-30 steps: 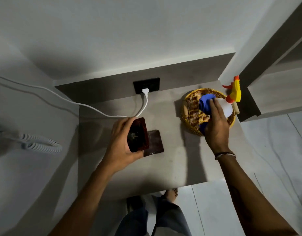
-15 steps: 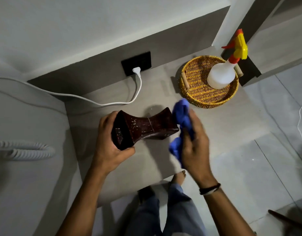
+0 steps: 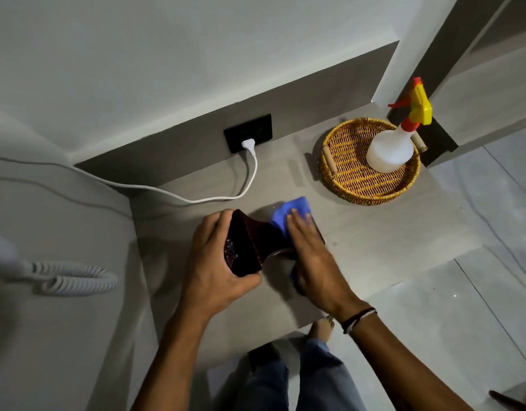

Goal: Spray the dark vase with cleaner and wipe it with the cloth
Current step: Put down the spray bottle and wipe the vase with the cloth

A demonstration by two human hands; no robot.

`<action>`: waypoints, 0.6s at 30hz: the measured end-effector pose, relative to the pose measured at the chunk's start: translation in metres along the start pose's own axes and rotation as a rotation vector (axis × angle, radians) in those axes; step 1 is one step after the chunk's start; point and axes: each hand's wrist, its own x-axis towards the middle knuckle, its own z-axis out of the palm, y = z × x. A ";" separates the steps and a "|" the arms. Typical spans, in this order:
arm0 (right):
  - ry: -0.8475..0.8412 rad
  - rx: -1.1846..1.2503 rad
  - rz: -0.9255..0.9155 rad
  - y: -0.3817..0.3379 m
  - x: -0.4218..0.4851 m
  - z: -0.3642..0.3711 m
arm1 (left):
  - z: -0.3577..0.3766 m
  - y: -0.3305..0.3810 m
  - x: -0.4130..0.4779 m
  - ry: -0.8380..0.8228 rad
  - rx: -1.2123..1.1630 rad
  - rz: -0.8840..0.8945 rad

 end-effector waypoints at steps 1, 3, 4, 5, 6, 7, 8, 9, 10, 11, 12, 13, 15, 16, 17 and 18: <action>0.024 0.083 -0.075 -0.015 -0.002 0.004 | 0.000 0.003 0.000 -0.004 0.006 -0.003; 0.051 0.231 -0.199 -0.041 -0.008 0.012 | 0.000 0.007 0.000 -0.005 -0.021 -0.021; 0.056 0.250 -0.242 -0.046 -0.008 0.014 | 0.000 0.007 0.000 -0.006 -0.026 -0.028; 0.052 0.231 -0.266 -0.041 -0.007 0.015 | 0.000 0.006 0.000 -0.004 -0.013 -0.030; 0.048 0.173 -0.260 -0.031 -0.006 0.016 | 0.000 0.004 -0.001 0.000 0.009 -0.031; 0.046 0.094 -0.222 -0.016 -0.004 0.014 | 0.000 0.001 -0.002 0.008 0.028 -0.035; 0.052 0.015 -0.153 0.000 -0.002 0.010 | 0.000 -0.001 -0.002 0.018 0.037 -0.042; 0.039 -0.054 -0.073 0.014 0.000 0.005 | 0.000 -0.002 -0.003 0.026 0.036 -0.050; 0.014 -0.082 0.004 0.025 0.002 -0.002 | 0.001 -0.002 -0.003 0.031 0.028 -0.053; -0.010 -0.068 0.055 0.028 0.003 -0.005 | 0.001 -0.002 -0.002 0.034 0.019 -0.049; -0.016 -0.031 0.048 0.025 0.003 -0.006 | 0.002 -0.002 -0.001 0.034 0.017 -0.045; -0.006 0.022 -0.010 0.015 0.003 -0.003 | 0.004 -0.002 0.001 0.033 0.021 -0.044; 0.015 0.159 -0.169 -0.015 -0.002 0.011 | 0.004 -0.002 0.003 0.030 0.021 -0.053; 0.010 0.215 -0.238 -0.029 -0.006 0.018 | 0.003 -0.002 0.003 0.030 0.009 -0.052; 0.006 0.244 -0.299 -0.037 -0.009 0.022 | 0.003 -0.003 0.003 0.032 0.001 -0.041; 0.017 0.241 -0.350 -0.036 -0.009 0.024 | 0.003 -0.005 0.003 0.036 0.003 -0.027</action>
